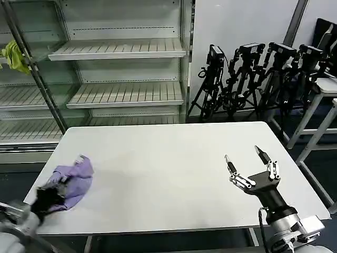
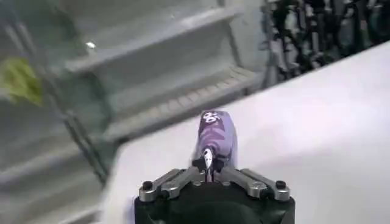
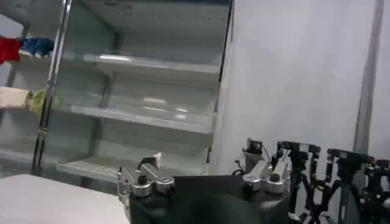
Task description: Fold and organize the clothes.
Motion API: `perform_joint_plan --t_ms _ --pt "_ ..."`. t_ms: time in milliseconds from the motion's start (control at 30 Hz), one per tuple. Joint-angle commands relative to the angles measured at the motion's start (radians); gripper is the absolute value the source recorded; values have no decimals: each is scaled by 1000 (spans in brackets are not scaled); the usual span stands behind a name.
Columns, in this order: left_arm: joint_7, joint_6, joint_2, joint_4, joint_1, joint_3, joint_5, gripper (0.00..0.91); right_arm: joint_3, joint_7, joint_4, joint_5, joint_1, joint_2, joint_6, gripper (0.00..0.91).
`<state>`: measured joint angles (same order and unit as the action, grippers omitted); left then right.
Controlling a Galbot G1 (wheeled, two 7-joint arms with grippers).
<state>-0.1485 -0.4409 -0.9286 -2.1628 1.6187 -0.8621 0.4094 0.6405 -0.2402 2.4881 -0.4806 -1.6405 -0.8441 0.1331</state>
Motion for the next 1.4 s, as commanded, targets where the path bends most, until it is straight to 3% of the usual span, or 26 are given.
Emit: perform_joint_plan --t_ms 33,367,700,1233,1267,1300,1333,1400 --pt "5 -15 -100 -21 -74 265 -41 60 21 0 16 22 -53 -10 -1 907" --pt "71 -78 -106 -90 -147 274 187 60 0 1 2 54 -73 -21 2 907" --pt "105 -83 -127 -63 -221 350 237 60 -30 7 -24 113 -124 -20 -9 907" --pt "124 10 -154 7 -431 532 351 60 -51 7 -133 131 -110 -14 -10 907" --pt "123 12 -158 13 -436 542 351 101 -51 7 -139 131 -109 -15 -10 907" --pt "121 14 -162 16 -440 548 350 262 -53 8 -142 131 -107 -15 -11 907" --pt "119 17 -165 19 -444 554 349 907 -54 8 -147 131 -104 -15 -11 907" --pt "105 39 -170 20 -446 563 348 907 -59 8 -152 131 -98 -15 -11 907"
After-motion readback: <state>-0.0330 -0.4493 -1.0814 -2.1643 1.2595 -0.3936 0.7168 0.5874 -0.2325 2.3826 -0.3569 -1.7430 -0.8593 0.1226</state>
